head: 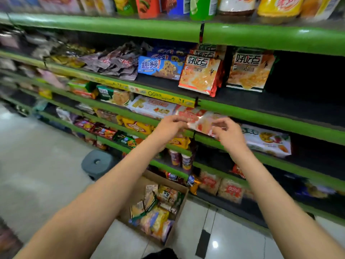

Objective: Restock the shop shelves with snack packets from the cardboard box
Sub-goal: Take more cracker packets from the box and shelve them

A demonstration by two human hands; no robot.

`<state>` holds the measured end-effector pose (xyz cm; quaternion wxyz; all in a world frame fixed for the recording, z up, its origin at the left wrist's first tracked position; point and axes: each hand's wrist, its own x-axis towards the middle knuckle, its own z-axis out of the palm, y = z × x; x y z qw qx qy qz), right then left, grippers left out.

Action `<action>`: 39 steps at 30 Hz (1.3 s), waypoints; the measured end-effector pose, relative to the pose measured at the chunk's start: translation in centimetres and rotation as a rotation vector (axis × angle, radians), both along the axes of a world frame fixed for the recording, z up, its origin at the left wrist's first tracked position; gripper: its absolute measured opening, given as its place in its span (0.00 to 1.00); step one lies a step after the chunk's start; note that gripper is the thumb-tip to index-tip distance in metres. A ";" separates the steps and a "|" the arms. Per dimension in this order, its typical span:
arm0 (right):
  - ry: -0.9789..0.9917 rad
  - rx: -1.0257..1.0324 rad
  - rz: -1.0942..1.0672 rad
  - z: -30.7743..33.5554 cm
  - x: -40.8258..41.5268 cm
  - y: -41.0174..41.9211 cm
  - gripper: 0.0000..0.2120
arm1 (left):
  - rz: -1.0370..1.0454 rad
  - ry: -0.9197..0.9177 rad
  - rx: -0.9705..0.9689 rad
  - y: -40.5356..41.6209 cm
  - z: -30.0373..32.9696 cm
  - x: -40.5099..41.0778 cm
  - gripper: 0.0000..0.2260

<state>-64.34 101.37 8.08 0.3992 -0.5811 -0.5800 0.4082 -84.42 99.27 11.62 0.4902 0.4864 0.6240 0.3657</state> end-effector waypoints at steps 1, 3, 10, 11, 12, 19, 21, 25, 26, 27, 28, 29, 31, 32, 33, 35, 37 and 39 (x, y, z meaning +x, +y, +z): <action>-0.012 -0.039 0.050 -1.2 -1.0 -0.3 0.10 | 0.001 -0.011 -0.056 -0.8 -0.8 -1.9 0.05; -0.044 -0.125 0.132 -3.7 -3.3 -1.0 0.09 | 0.033 -0.003 -0.146 -2.5 -3.2 -6.3 0.05; -0.195 -0.402 0.356 -13.5 -15.0 -2.7 0.03 | 0.383 -0.091 -0.404 -9.1 -14.1 -21.8 0.07; -0.206 -0.436 0.370 -15.0 -17.2 -2.9 0.04 | 0.428 -0.107 -0.433 -10.0 -15.7 -23.8 0.07; -0.209 -0.479 0.377 -16.4 -19.5 -3.1 0.05 | 0.467 -0.110 -0.458 -10.6 -17.3 -25.8 0.07; -0.280 -0.752 0.351 -28.6 -33.4 -3.6 0.07 | 0.550 -0.212 -0.686 -10.4 -31.0 -37.7 0.05; -0.318 -0.849 0.359 -32.6 -36.1 -3.6 0.06 | 0.569 -0.233 -0.765 -10.4 -35.2 -39.7 0.10; -0.344 -1.000 0.302 -40.6 -37.8 -3.3 0.05 | 0.485 -0.265 -0.937 -10.2 -43.9 -41.4 0.10; -0.349 -1.042 0.276 -42.6 -37.8 -3.2 0.04 | 0.467 -0.270 -0.965 -10.1 -46.1 -41.5 0.08; -0.358 -1.088 0.253 -44.8 -37.7 -3.1 0.05 | 0.460 -0.272 -0.995 -10.0 -48.4 -41.4 0.08; -0.379 -1.131 0.240 -47.2 -37.6 -3.1 0.08 | 0.455 -0.269 -1.022 -9.8 -50.9 -41.3 0.09; -0.399 -1.168 0.238 -49.7 -37.4 -3.1 0.12 | 0.464 -0.267 -1.049 -9.5 -53.4 -41.3 0.10; -0.471 -1.202 0.292 -54.5 -37.2 -3.4 0.14 | 0.518 -0.260 -1.103 -9.1 -58.6 -41.2 0.10; -0.518 -1.216 0.315 -57.1 -37.1 -3.4 0.13 | 0.536 -0.242 -1.121 -8.8 -61.2 -41.0 0.09; -0.545 -1.220 0.336 -59.6 -36.9 -3.4 0.11 | 0.529 -0.215 -1.135 -8.4 -63.9 -41.0 0.07; -0.605 -1.191 0.417 -64.4 -36.6 -3.1 0.06 | 0.449 -0.114 -1.139 -7.8 -68.8 -41.0 0.08; -0.678 -1.120 0.497 -68.9 -36.6 -2.1 0.02 | 0.324 0.015 -1.115 -7.0 -73.8 -40.9 0.14; -0.736 -1.035 0.505 -72.9 -36.9 -0.7 0.11 | 0.193 0.137 -1.076 -6.0 -78.3 -40.6 0.14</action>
